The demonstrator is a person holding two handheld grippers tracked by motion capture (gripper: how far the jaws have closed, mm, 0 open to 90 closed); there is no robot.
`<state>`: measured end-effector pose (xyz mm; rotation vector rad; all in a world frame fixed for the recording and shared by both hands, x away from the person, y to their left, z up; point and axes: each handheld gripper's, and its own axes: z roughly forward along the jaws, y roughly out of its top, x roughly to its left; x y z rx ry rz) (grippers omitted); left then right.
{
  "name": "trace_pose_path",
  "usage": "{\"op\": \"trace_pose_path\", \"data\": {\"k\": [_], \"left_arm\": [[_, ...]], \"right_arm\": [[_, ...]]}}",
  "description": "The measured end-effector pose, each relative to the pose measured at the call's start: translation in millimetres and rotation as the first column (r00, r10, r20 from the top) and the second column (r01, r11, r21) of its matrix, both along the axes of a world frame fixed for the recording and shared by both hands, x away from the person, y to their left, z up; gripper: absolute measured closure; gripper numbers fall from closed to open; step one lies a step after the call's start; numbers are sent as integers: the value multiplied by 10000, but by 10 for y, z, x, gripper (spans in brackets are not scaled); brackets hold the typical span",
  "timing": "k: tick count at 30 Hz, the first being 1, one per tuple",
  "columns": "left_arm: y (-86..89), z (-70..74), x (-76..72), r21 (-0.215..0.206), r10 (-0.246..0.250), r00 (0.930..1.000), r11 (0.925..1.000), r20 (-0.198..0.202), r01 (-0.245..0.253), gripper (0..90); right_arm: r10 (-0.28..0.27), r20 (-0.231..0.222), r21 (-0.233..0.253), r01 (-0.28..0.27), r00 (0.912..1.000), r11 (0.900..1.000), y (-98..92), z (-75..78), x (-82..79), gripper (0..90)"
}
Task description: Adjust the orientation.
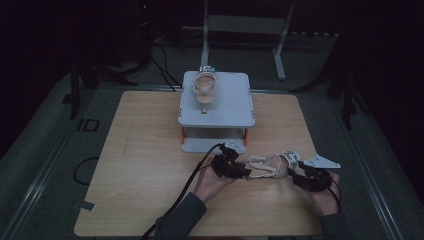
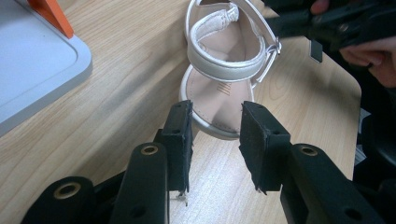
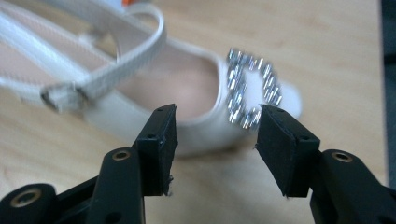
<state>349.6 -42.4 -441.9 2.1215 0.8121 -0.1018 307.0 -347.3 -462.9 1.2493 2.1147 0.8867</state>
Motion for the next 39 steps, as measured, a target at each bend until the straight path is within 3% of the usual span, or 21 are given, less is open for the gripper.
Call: {"op": "trace_pose_path", "data": {"k": [3, 8, 12, 14, 18, 24, 28, 32, 36, 39], "left_arm": [[-8, 3, -24, 16, -113, 9999, 9999, -71, 113, 644], [-84, -10, -68, -229, -725, 9966, 9972, -397, 717, 655], [-148, -32, -95, -470, -1128, 9919, 9928, -581, 1101, 664], [-230, -48, -137, -676, -1521, 9859, 9868, -700, 1474, 663], [-291, -52, -183, -413, -1710, 9838, 9848, -547, 1689, 636], [-249, -64, -138, -295, -1407, 9887, 9898, -508, 1394, 634], [-256, -81, -142, -216, -1383, 9892, 9903, -481, 1374, 634], [-245, -96, -132, -131, -1255, 9912, 9921, -428, 1251, 631], [-184, -80, -113, -121, -917, 9955, 9957, -221, 915, 625], [-144, -68, -106, -57, -771, 9970, 9970, -65, 771, 614]], "right_arm": [[-153, -301, -118, 149, 9994, 9998, 5, -60, 35, 496], [-355, -195, -172, 352, 9992, 9992, -17, -68, 151, 480], [-609, -222, -19, 609, 9979, 9981, -54, -70, 256, 480], [-700, -196, -16, 700, 9974, 9975, -66, -65, 301, 483], [-886, -121, 134, 887, 9960, 9960, -98, -45, 392, 495], [-1245, -419, 188, 1254, 9913, 9919, -125, -62, 553, 536], [-1125, -672, 453, 1157, 9914, 9923, -134, -82, 646, 589], [-942, -746, 295, 966, 9928, 9949, -93, -65, 733, 618], [-785, -804, 285, 811, 9937, 9963, -78, -61, 809, 616], [-766, -770, 133, 778, 9941, 9969, -85, -50, 827, 567]]}}
